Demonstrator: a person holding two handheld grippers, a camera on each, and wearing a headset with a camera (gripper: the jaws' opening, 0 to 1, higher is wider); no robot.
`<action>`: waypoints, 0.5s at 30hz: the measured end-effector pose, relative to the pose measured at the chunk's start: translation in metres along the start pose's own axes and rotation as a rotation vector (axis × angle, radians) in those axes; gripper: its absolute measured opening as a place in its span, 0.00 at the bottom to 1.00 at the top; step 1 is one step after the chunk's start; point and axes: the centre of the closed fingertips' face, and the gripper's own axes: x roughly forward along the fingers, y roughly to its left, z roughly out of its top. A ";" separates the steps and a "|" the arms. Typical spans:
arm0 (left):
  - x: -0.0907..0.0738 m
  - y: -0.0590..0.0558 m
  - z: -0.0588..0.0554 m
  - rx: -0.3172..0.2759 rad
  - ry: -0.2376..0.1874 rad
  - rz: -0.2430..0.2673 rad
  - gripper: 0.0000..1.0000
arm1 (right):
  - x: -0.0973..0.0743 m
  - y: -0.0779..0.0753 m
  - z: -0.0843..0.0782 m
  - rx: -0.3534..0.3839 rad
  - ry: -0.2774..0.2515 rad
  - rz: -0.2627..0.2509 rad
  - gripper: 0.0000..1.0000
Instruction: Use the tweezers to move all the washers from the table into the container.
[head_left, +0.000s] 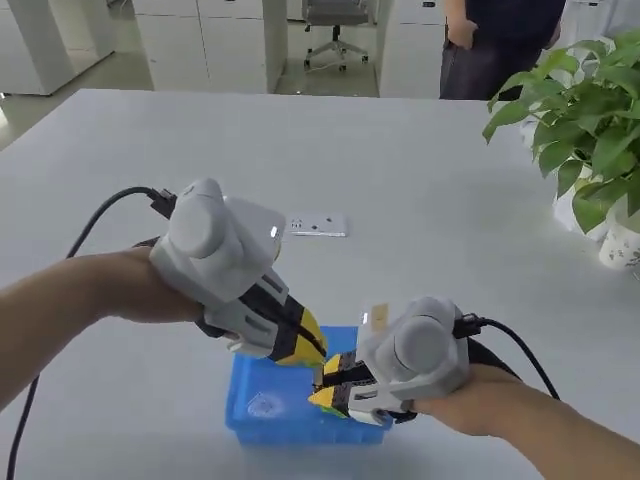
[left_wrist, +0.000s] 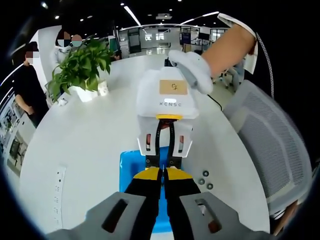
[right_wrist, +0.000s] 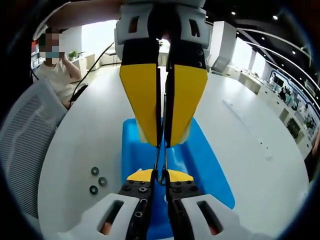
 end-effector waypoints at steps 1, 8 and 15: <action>0.000 0.000 0.000 0.000 0.000 0.000 0.05 | 0.000 0.000 0.000 0.000 0.001 0.001 0.10; 0.004 0.001 -0.001 -0.001 -0.004 -0.004 0.05 | 0.001 -0.001 -0.004 -0.017 0.015 0.002 0.10; 0.005 0.001 -0.001 -0.002 -0.009 -0.004 0.05 | 0.001 0.000 -0.006 -0.018 0.022 0.006 0.10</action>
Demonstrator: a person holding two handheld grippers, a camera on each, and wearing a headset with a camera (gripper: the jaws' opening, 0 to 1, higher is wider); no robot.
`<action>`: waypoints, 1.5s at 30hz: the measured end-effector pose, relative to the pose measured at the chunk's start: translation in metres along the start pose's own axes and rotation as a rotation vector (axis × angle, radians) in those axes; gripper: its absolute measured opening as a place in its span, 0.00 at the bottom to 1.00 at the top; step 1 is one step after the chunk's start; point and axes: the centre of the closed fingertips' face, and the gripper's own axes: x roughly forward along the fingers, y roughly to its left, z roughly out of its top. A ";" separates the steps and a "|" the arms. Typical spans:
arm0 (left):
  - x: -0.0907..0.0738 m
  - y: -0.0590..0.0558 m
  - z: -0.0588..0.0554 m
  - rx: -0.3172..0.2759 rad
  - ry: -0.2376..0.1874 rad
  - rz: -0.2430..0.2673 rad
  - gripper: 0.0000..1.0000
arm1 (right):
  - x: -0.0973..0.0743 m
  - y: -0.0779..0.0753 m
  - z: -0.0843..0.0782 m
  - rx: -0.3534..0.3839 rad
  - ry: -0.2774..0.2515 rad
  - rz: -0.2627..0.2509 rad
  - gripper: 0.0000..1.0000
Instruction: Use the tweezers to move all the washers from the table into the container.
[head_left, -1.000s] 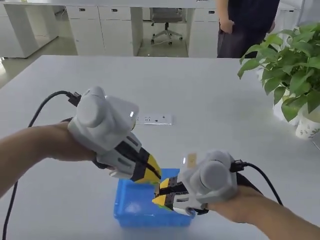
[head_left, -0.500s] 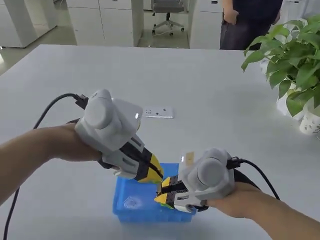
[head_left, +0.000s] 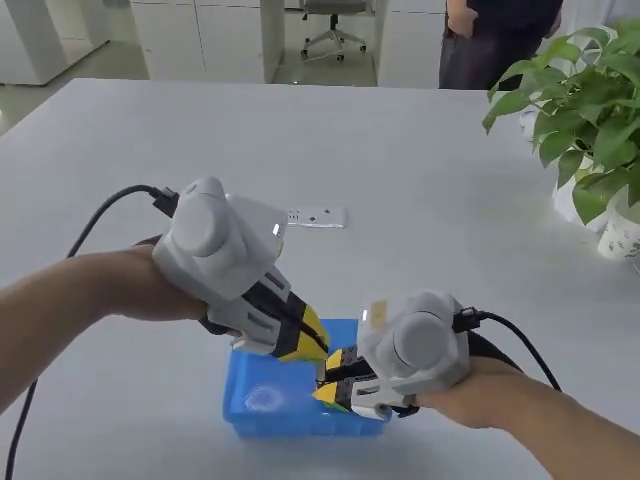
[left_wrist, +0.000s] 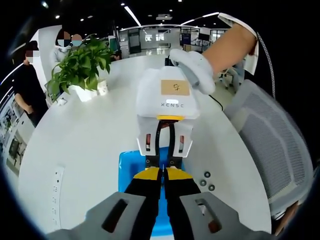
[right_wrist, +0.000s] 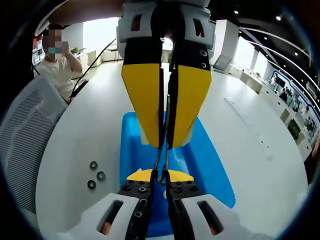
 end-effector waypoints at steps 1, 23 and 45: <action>0.000 0.000 0.000 -0.001 -0.001 0.000 0.06 | 0.000 0.000 0.000 0.002 -0.001 0.001 0.10; -0.007 -0.002 0.010 0.004 -0.007 0.006 0.06 | -0.010 0.001 0.008 0.001 -0.018 -0.016 0.11; -0.029 -0.018 0.038 0.019 -0.011 0.029 0.06 | -0.036 0.012 0.034 -0.022 -0.054 -0.065 0.11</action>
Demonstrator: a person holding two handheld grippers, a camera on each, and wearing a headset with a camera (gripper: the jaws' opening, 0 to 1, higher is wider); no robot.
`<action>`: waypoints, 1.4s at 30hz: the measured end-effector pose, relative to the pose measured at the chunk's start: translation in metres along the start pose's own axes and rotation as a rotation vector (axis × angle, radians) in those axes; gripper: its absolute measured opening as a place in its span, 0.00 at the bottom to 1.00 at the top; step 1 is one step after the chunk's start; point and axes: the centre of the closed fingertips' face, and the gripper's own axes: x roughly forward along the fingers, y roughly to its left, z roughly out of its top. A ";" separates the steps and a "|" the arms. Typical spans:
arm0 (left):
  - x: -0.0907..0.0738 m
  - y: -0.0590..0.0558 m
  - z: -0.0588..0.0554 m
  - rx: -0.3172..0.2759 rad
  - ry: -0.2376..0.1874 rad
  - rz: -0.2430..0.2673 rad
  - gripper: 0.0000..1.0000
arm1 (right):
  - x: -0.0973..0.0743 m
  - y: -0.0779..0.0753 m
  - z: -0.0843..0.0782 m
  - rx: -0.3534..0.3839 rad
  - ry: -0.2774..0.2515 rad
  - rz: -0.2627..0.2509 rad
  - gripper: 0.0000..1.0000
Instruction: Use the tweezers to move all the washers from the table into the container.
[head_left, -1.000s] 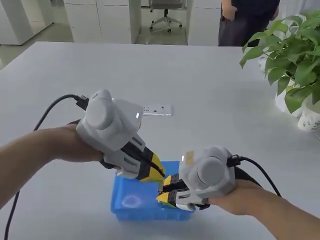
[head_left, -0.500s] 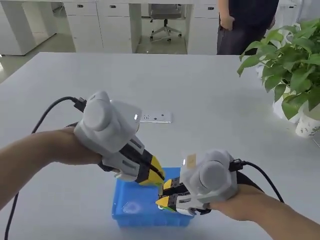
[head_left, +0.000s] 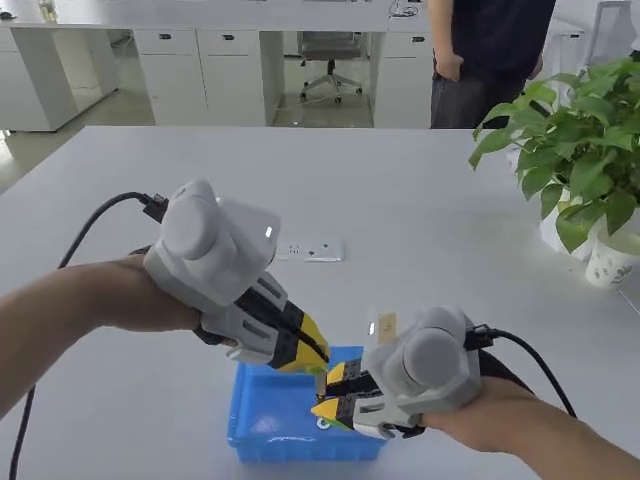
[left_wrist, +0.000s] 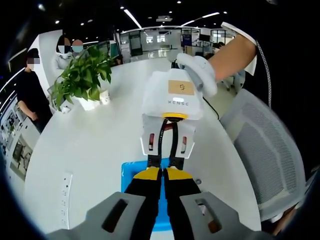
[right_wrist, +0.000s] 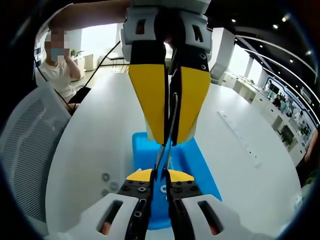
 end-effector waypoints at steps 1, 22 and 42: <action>-0.001 -0.002 0.001 0.002 0.000 0.000 0.06 | -0.001 0.002 0.001 0.000 -0.001 0.001 0.11; 0.004 -0.040 0.002 0.013 0.005 -0.023 0.05 | -0.011 0.044 -0.004 0.020 0.007 0.018 0.10; 0.026 -0.074 -0.014 0.008 0.027 -0.080 0.05 | 0.000 0.082 -0.026 0.051 0.021 0.059 0.11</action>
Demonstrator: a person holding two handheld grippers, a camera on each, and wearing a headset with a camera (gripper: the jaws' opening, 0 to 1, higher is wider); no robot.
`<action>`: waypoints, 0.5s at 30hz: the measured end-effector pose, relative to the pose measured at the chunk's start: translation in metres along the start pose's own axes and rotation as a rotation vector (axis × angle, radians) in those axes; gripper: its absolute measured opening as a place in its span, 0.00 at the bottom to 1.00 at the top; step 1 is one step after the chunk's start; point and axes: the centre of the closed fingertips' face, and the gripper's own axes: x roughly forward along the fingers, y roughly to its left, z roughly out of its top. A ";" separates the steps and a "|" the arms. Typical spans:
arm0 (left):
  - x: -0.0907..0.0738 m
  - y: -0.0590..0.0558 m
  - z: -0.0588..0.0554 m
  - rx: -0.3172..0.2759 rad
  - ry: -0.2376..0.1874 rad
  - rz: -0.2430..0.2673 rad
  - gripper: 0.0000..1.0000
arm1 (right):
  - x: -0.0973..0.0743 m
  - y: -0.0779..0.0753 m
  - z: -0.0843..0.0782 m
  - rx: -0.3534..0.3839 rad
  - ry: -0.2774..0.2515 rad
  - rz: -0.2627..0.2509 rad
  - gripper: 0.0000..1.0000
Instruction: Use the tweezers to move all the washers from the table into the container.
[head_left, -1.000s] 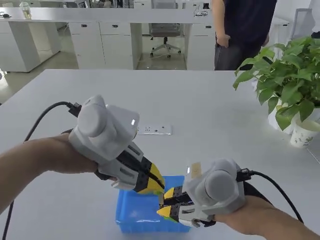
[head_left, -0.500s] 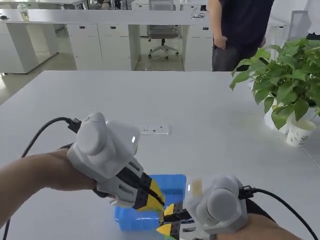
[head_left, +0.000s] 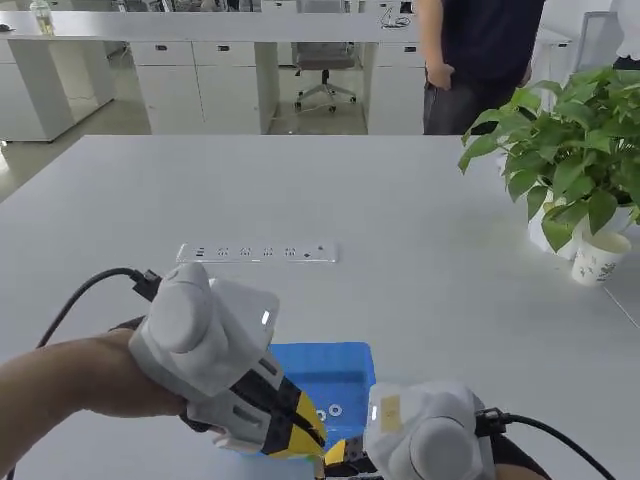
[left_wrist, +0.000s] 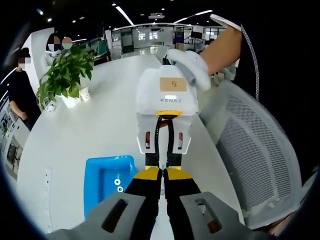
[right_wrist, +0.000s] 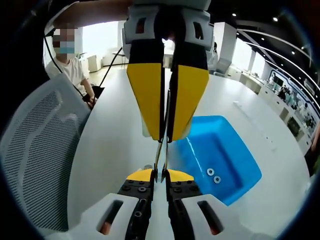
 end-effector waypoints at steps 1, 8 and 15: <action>0.001 -0.002 -0.001 -0.003 0.000 -0.002 0.05 | 0.001 0.001 -0.001 0.000 0.001 0.001 0.11; 0.007 -0.007 -0.005 -0.008 0.003 -0.006 0.05 | 0.005 0.008 -0.006 0.009 0.007 0.012 0.11; 0.012 -0.010 -0.009 -0.012 0.004 -0.010 0.05 | 0.008 0.012 -0.010 0.016 0.015 0.018 0.11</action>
